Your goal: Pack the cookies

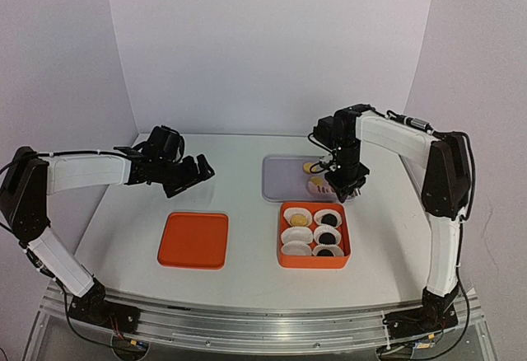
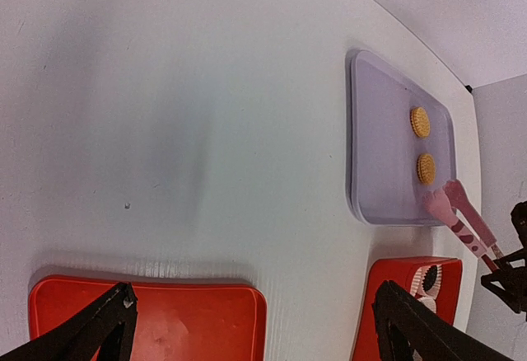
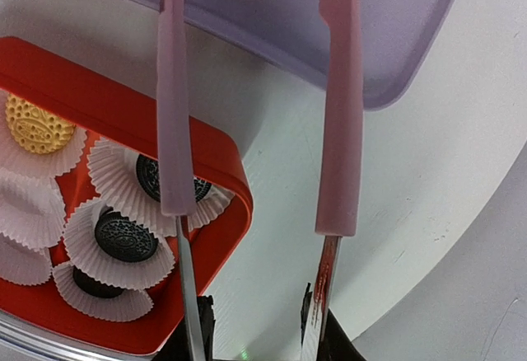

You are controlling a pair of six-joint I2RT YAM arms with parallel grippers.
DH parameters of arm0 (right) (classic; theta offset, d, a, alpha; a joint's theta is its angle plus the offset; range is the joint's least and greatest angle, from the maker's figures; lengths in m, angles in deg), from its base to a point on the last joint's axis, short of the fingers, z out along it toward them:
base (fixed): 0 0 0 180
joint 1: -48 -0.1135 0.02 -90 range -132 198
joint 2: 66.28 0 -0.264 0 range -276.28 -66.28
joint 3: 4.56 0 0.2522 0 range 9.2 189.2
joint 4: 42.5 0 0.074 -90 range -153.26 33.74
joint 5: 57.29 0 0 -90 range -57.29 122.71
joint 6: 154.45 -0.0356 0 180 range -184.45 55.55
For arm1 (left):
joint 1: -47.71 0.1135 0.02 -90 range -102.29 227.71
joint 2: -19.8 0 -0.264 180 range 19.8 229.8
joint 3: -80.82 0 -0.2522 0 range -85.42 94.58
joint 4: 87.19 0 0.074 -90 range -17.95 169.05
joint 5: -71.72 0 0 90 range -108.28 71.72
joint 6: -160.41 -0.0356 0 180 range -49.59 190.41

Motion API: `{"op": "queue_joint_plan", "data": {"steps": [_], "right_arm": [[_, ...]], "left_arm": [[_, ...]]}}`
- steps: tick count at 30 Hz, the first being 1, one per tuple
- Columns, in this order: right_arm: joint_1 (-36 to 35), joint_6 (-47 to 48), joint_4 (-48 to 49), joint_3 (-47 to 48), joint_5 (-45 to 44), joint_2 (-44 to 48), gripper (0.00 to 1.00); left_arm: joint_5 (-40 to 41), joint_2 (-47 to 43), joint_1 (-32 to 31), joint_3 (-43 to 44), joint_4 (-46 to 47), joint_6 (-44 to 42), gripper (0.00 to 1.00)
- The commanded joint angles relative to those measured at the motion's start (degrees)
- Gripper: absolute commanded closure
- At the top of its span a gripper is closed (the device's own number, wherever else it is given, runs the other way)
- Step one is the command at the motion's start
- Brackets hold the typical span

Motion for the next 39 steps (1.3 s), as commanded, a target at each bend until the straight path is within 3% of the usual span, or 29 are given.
{"op": "queue_joint_plan", "data": {"steps": [1,16,39], "right_arm": [[0.7,2.1,-7.8,3.9,0.1,-1.8,0.68],[2.5,1.6,-7.7,9.3,-0.2,-8.4,0.68],[3.3,0.8,-7.7,8.7,0.7,-10.1,0.69]], "left_arm": [[0.6,0.5,0.2,2.4,0.2,0.3,0.0],[0.9,-0.2,0.2,2.2,-0.2,0.3,0.0],[1.2,-2.0,0.2,1.2,-0.7,0.7,0.0]]}}
